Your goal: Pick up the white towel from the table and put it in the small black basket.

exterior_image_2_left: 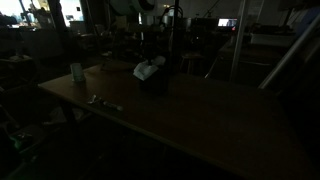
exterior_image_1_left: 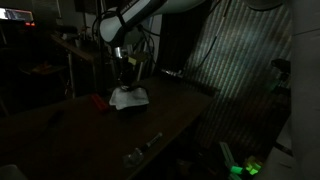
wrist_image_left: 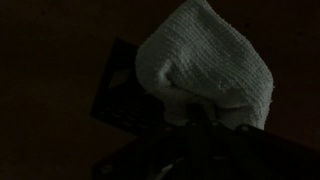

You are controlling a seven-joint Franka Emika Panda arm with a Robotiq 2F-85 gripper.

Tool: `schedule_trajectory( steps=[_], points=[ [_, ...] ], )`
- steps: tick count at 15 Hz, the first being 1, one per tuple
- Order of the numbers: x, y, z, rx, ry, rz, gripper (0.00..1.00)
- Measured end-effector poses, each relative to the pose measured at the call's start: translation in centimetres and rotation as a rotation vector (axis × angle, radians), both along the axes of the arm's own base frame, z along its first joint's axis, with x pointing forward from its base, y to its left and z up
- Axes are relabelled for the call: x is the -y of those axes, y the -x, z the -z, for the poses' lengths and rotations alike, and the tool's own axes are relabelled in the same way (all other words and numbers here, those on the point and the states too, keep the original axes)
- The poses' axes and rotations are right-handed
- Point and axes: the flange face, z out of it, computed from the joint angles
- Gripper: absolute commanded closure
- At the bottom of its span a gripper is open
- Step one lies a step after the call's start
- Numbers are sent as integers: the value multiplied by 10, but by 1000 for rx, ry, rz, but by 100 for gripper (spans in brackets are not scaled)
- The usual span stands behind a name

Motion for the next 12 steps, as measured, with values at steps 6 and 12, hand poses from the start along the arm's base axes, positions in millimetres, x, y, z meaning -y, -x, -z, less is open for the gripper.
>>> schedule_trajectory(
  steps=[6, 12],
  points=[
    [-3, 2, 43, -93, -1, -7, 100],
    [-4, 4, 49, -141, -29, -3, 100]
  ],
)
